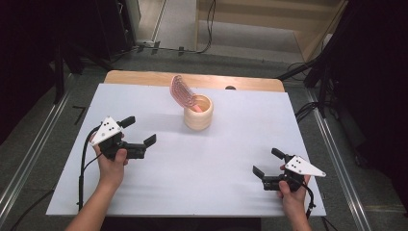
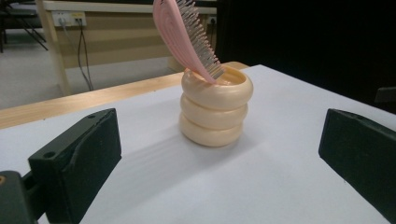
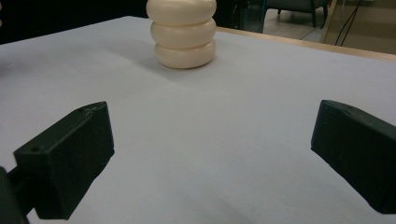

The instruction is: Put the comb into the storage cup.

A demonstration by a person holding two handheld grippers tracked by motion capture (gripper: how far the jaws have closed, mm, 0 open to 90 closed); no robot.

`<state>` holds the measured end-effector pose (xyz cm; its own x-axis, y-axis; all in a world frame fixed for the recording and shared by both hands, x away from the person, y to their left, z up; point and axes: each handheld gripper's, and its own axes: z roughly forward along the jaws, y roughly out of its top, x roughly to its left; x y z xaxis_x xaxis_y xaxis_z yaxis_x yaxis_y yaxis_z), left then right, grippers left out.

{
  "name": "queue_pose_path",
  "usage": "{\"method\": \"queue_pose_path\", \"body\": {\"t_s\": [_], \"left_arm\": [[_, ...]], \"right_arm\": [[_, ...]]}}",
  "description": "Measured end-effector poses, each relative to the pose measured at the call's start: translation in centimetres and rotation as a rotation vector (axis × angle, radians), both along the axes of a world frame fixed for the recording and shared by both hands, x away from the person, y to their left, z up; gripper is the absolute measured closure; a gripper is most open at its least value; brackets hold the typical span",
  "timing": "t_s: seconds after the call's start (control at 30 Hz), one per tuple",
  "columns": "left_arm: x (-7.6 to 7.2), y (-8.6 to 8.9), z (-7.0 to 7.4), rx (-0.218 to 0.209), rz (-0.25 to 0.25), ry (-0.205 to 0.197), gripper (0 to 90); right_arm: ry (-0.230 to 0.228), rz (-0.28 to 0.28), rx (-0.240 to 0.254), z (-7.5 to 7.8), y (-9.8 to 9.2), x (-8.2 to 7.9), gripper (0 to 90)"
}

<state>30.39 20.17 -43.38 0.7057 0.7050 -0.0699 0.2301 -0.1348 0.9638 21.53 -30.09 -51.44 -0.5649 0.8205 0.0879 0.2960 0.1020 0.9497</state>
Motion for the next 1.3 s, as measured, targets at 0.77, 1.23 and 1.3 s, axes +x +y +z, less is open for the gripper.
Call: {"method": "queue_pose_path", "body": {"t_s": [0.77, 1.23, 1.3], "left_arm": [[-2.6, 3.1, -1.7, 0.004, 0.036, 0.010, 0.0], [-4.2, 4.7, -3.1, 0.039, 0.048, 0.024, 0.0], [-4.5, 5.0, -3.3, 0.039, 0.051, 0.026, 0.0]], "right_arm": [[-0.001, -0.002, -0.010, 0.0, 0.1, 0.0, 0.0], [0.001, -0.004, -0.016, 0.0, 0.1, 0.0, 0.0], [0.002, -0.005, -0.017, 0.0, 0.1, 0.0, 0.0]]}}
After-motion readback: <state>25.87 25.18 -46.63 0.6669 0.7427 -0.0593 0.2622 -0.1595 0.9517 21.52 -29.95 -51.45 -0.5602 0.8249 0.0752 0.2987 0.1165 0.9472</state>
